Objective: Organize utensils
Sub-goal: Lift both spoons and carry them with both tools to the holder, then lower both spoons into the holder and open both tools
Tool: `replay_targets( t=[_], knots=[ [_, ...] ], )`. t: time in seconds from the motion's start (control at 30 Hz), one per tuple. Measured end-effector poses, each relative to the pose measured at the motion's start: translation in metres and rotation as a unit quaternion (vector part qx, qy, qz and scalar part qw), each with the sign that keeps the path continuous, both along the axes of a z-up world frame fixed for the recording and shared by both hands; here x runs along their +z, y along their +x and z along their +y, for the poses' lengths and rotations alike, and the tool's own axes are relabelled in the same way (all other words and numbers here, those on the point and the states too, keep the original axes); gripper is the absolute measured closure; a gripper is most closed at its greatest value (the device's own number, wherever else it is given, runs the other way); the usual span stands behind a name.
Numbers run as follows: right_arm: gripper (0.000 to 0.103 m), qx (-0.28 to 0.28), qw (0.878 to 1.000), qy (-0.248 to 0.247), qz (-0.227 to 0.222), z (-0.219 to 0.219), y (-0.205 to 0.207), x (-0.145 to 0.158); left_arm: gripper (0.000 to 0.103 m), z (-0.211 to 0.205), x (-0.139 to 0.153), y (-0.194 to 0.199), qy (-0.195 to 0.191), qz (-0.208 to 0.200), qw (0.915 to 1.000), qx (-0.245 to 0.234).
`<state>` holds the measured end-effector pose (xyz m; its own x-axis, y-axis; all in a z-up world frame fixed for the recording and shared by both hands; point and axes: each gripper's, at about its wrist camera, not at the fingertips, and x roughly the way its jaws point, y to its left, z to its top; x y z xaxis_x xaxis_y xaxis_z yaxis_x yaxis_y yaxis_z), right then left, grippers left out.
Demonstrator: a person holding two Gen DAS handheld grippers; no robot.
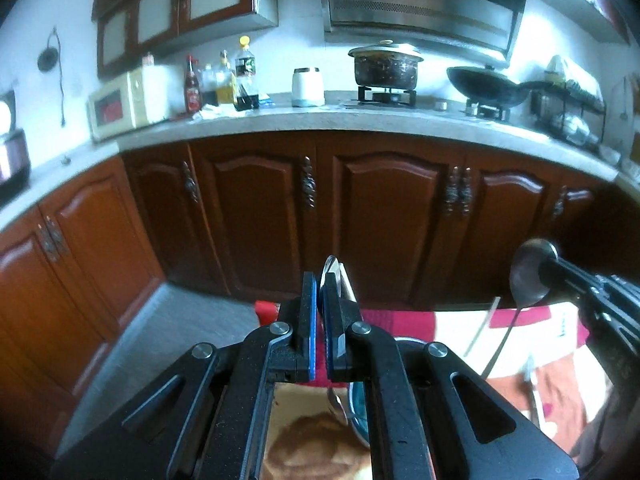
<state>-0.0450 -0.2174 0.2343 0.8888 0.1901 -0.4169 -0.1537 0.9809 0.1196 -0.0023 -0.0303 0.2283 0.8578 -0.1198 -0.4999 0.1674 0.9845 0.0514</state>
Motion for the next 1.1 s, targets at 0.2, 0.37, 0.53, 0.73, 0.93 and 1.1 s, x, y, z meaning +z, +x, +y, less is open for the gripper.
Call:
replay_targets(
  t=[0.2, 0.37, 0.53, 0.73, 0.93, 1.1],
  knots=[
    [0.101, -0.005, 1.000, -0.011, 0.003, 0.009, 0.006, -0.020, 0.101, -0.018, -0.026, 0.000, 0.052, -0.014, 0.9985, 0.002],
    [0.101, 0.002, 1.000, -0.005, 0.030, 0.008, 0.007, -0.040, 0.101, -0.025, -0.046, 0.002, 0.058, 0.002, 0.9983, 0.002],
    [0.101, 0.018, 0.998, 0.005, 0.062, 0.007, 0.005, -0.059, 0.101, -0.029, -0.059, 0.000, 0.059, 0.022, 0.9980, -0.002],
    [0.100, 0.029, 0.995, 0.025, 0.087, -0.001, 0.005, -0.070, 0.101, -0.034, -0.069, 0.001, 0.055, 0.061, 0.9966, -0.008],
    [0.094, 0.035, 0.990, 0.071, 0.113, -0.018, 0.003, -0.076, 0.096, -0.029, -0.069, -0.003, 0.029, 0.091, 0.9954, -0.011],
    [0.083, 0.033, 0.989, 0.086, 0.117, -0.025, -0.005, -0.075, 0.074, -0.026, -0.058, -0.012, 0.016, 0.089, 0.9958, -0.016]
  ],
)
